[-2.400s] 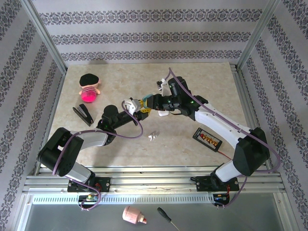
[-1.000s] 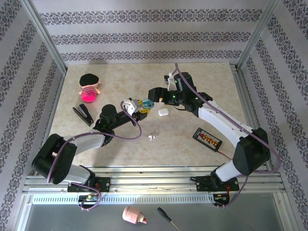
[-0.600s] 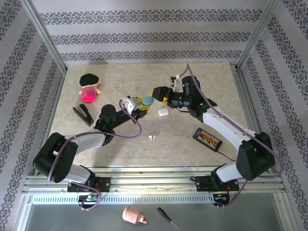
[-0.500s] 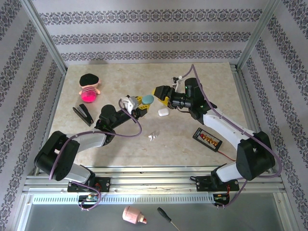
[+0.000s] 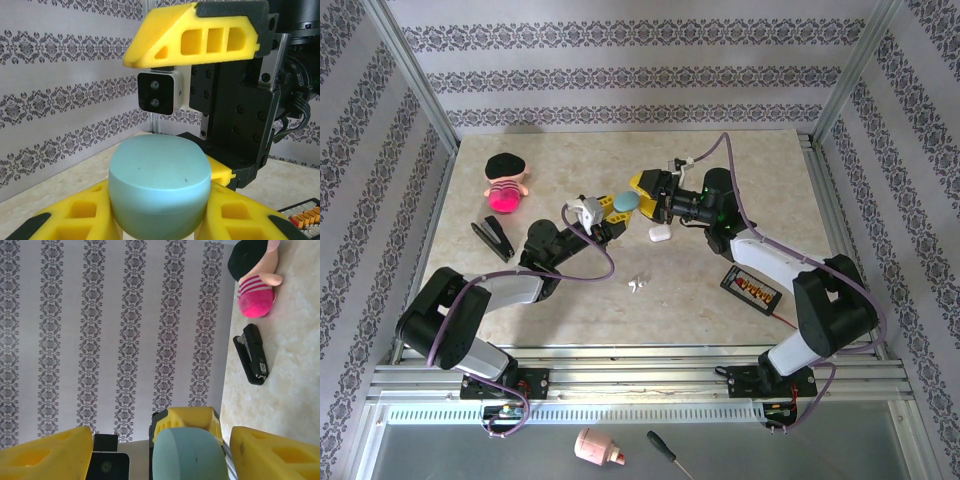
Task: Insert wireless bluetooth earbuds into charging case
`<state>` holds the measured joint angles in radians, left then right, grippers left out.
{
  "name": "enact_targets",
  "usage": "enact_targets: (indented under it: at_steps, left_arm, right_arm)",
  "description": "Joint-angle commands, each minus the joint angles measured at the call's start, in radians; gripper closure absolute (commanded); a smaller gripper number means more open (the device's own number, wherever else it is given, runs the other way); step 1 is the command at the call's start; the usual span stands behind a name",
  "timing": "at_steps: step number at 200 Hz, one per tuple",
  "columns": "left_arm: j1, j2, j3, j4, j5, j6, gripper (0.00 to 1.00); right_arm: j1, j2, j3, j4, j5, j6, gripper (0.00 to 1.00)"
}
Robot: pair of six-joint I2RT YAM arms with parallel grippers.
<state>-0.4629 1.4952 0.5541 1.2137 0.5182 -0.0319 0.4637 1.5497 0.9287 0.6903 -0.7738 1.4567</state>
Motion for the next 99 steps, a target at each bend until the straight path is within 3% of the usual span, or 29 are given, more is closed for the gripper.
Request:
enact_targets:
  at_steps: [1,58,86,99]
  left_arm:
    - [0.003,0.007,0.021,0.077,-0.006,-0.017,0.82]
    - [0.003,0.005,0.022,0.066,-0.011,-0.007,0.82]
    - [0.002,0.004,0.018,0.06,-0.013,-0.001,0.82]
    - [0.002,0.002,0.016,0.044,-0.01,0.01,0.7]
  right_arm:
    - [0.019,0.005,-0.002,0.1,-0.026,0.045,0.33]
    - [0.021,-0.01,-0.002,0.062,-0.028,0.018,0.66]
    - [0.018,-0.011,0.006,0.009,-0.024,-0.029,0.71]
    - [0.017,-0.014,0.012,-0.026,-0.019,-0.068,0.71]
